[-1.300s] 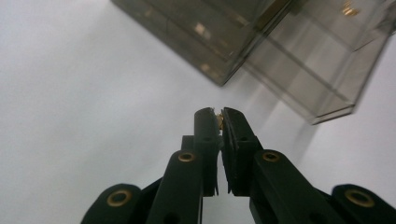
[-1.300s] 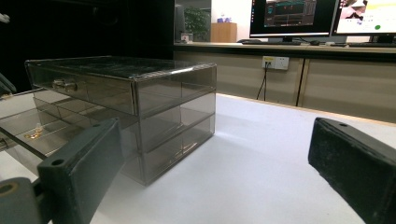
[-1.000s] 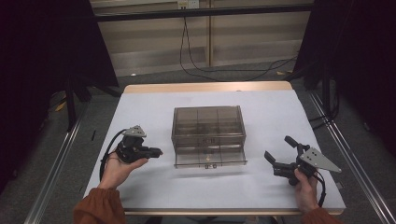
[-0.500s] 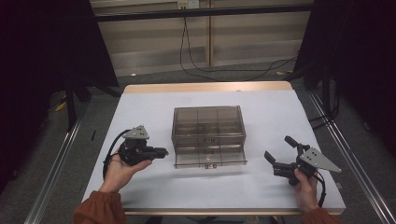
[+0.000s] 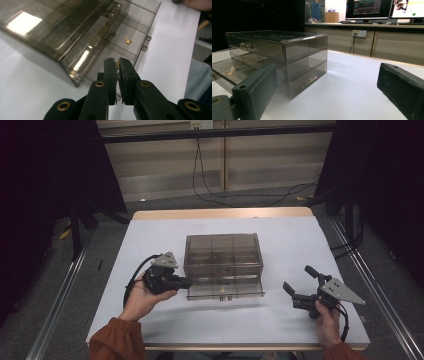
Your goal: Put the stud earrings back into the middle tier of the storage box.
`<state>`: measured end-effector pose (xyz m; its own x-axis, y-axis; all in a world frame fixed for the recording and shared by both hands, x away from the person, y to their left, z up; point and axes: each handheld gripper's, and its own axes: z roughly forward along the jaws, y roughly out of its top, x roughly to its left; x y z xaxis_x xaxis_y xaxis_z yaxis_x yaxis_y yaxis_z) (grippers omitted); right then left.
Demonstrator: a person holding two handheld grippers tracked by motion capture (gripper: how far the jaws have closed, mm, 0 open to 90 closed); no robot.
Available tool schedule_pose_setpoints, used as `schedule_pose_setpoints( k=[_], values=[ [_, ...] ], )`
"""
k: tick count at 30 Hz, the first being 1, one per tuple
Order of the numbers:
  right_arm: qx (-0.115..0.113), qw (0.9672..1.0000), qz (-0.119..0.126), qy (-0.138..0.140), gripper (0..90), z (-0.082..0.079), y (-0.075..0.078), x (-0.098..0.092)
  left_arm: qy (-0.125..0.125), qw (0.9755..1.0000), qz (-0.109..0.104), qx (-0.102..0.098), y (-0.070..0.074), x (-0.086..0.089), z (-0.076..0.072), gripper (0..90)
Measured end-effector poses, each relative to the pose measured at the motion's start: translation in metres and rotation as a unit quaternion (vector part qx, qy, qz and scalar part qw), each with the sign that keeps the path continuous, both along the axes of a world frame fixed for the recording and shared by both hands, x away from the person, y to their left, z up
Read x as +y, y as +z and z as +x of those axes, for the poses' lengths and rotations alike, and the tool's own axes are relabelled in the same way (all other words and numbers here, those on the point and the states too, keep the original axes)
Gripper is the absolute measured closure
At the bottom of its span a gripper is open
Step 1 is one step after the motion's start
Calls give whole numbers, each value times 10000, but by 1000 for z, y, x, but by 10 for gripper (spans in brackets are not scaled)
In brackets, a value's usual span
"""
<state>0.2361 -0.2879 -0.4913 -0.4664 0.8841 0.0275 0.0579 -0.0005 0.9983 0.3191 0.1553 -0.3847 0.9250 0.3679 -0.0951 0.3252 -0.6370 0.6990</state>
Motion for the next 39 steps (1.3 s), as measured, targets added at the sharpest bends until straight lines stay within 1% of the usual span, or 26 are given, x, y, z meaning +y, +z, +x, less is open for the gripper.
schedule_pose_setpoints(
  k=[1,2,3,4,5,6,8,9,10,18,20,25,27,29,31,32,33,34,36,37,38,39],
  values=[
    [-3,10000,-8,5,28,0,0,0,-70,10000,27,-6,1,-4,0,855],
    [-17,10000,-19,10,28,0,0,0,-109,9999,126,-34,4,-8,1,855],
    [-12,10000,-15,10,28,0,0,0,-141,9998,128,-37,5,-12,1,855],
    [-10,10000,-11,18,28,0,0,0,-272,9994,198,-63,7,-16,3,855],
    [-13,10000,-16,12,28,0,0,0,-241,9995,188,-28,7,-21,3,855],
    [-10,10000,-15,13,28,0,0,0,-336,9989,305,-72,8,-24,4,855],
    [-13,10000,-15,12,28,0,0,0,-380,9987,336,-51,7,-29,5,855],
    [-12,10000,-14,13,27,0,0,0,-372,9988,312,-25,6,-33,5,855],
    [-13,10000,-15,14,28,0,0,0,-445,9982,406,-28,6,-36,6,855],
    [-10,10000,-13,22,28,0,0,0,-595,9967,558,-3,5,-57,9,855],
    [-8,10000,-12,23,28,0,0,0,-653,9958,646,-7,5,-64,9,855],
    [-9,10000,-11,22,28,0,0,0,-793,9937,787,46,5,-77,11,855],
    [-9,10000,-13,24,28,0,0,0,-855,9922,904,56,4,-82,13,855],
    [-9,10000,-14,25,28,0,0,0,-934,9901,1048,83,3,-87,15,855],
    [-7,10000,-13,18,28,0,0,0,-948,9892,1115,125,1,-90,16,855],
    [-7,10000,-13,18,28,0,0,0,-1002,9874,1220,119,0,-93,17,855],
    [1,10000,-11,8,28,0,0,0,-1000,9864,1297,158,-2,-95,17,855],
    [0,10000,-15,8,29,0,0,0,-1046,9846,1390,170,-3,-97,17,855],
    [-11,10000,-19,10,28,0,0,0,-1040,9825,1532,182,-4,-101,18,855],
    [1,10000,-13,10,28,0,0,0,-1122,9795,1667,167,-5,-103,20,855],
    [1,10000,-13,9,29,0,0,0,-1105,9788,1716,164,-6,-105,21,854],
    [-9,10000,-16,15,29,0,0,0,-1145,9769,1793,208,-7,-107,22,855]
  ],
)
